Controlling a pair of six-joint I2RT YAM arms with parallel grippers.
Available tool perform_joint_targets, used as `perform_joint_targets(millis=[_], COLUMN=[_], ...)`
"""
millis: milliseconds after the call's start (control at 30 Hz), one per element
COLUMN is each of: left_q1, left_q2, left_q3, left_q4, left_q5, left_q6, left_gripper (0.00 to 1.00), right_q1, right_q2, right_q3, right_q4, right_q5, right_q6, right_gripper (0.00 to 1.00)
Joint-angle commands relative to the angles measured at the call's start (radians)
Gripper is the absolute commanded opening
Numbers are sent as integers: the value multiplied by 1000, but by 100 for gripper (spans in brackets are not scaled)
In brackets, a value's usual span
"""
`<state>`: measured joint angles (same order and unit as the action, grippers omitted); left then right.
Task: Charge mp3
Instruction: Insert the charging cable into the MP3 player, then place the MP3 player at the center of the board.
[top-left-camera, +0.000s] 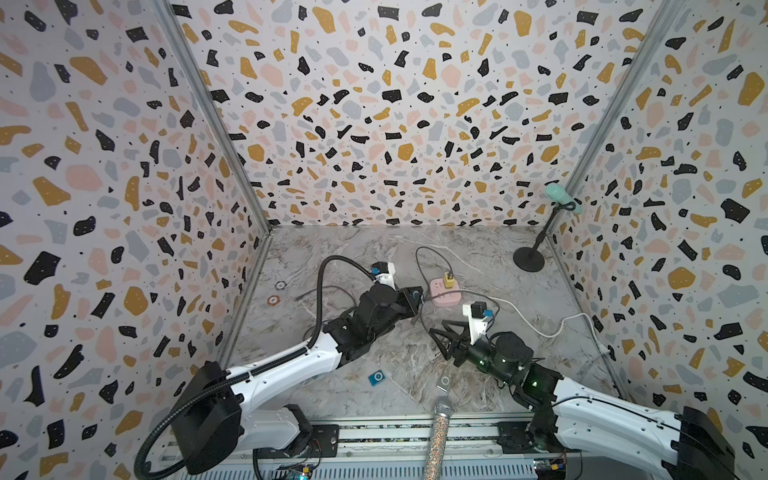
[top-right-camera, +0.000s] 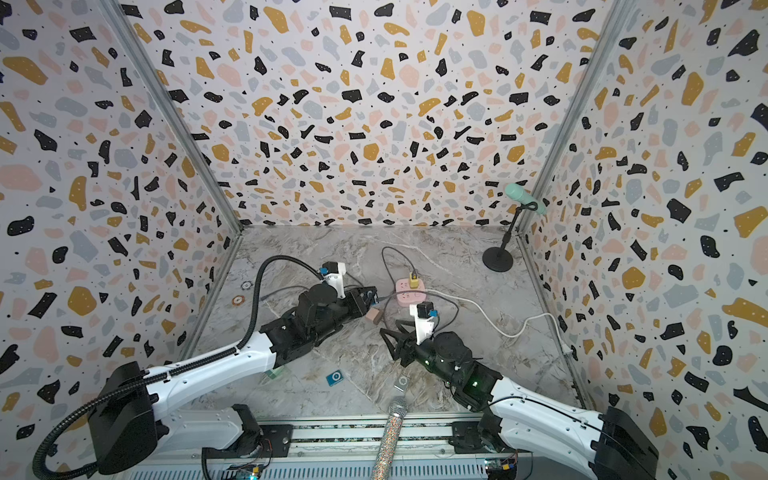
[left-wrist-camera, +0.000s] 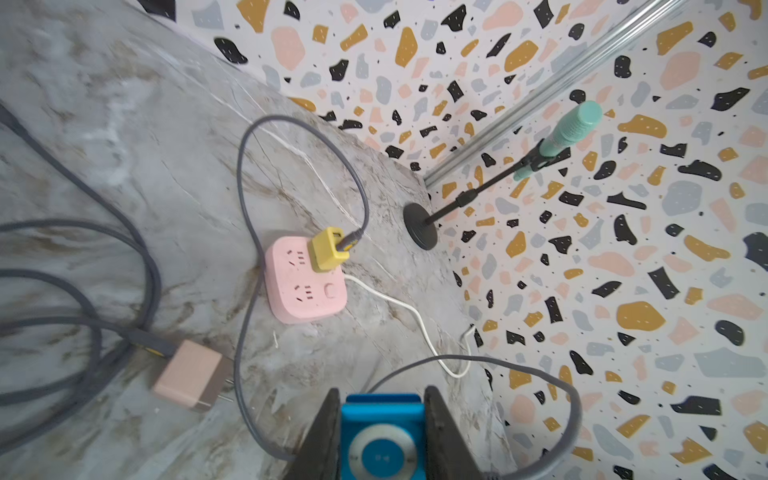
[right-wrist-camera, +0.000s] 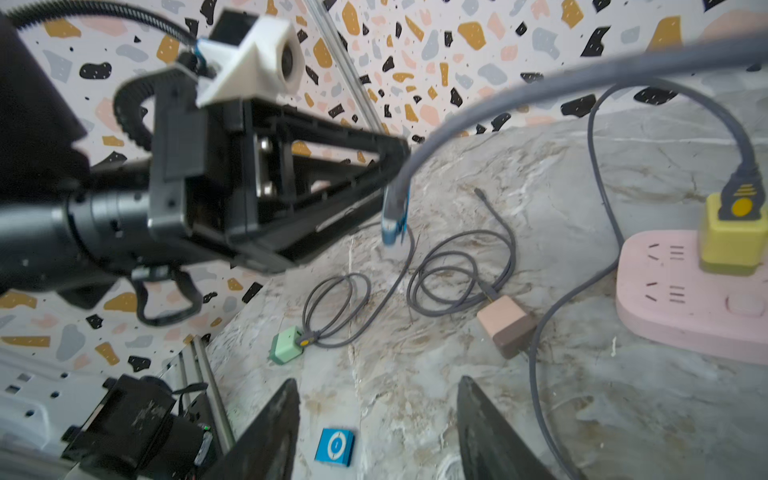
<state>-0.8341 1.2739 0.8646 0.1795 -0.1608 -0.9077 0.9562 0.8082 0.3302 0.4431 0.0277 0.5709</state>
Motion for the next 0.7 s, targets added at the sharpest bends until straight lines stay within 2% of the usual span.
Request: perform_joint_targets(millis=[0,133,233,433,533,667], left_q1=[24,29,28,22,-2,-47], left_q2=[17,90,156,301,362,452], left_q3=[75,150,186,272,304,361], left_q4=[-29,-70,-77,-92,-104,-152], left_q5=[-45,-33,10,120,132,127], left_q6=[98,155,174,210,223,260], left_gripper=[6,6,6,7,7,7], right_q1=[4,-9,-74,-372,-548,-715], right_q2=[-69,-145,-173,-165,-142,-94], right_q3=[65,141,220,344,383,420], right_q4=[-165,-315,-434,-572,-594,-607], right_q5=[-53,-29,-9,-129,-226,-324], right_q6=[6,5,-9,-64,-71,-74], right_gripper=[63,65,65,65,65,65])
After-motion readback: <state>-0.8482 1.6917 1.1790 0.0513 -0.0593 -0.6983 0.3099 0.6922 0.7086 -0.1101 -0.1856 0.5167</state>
